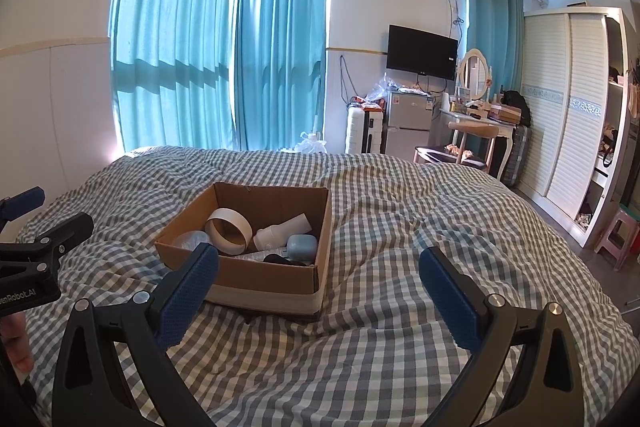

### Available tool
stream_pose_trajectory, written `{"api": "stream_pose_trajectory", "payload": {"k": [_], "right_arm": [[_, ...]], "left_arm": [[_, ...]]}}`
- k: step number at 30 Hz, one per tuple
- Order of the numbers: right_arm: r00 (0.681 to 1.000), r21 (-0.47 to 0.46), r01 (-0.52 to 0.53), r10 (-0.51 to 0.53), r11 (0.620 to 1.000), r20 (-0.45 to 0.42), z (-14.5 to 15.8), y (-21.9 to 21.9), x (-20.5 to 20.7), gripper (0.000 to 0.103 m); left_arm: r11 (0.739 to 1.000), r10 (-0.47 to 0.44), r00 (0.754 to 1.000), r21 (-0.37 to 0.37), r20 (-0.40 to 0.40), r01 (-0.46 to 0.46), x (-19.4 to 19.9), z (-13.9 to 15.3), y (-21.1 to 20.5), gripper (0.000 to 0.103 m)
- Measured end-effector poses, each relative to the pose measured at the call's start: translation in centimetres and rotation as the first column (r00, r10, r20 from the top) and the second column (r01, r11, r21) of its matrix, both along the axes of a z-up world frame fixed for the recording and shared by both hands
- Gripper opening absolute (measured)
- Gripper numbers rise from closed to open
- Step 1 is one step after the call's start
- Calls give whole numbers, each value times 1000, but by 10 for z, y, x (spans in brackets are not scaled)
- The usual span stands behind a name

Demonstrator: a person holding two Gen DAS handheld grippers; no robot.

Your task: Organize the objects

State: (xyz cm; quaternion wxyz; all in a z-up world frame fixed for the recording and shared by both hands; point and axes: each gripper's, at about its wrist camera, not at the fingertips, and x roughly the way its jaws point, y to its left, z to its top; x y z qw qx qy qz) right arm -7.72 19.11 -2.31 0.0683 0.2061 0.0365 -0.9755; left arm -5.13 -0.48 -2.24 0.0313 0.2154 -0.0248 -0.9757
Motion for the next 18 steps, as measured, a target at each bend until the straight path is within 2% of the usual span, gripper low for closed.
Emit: {"api": "stream_pose_trajectory", "payload": {"k": [18], "right_arm": [[1000,1,2,-2,1000,10,-3,1,-1,101]], "left_arm": [[1000,10,1000,5,-7,-10,-1,1,-4,103]]}}
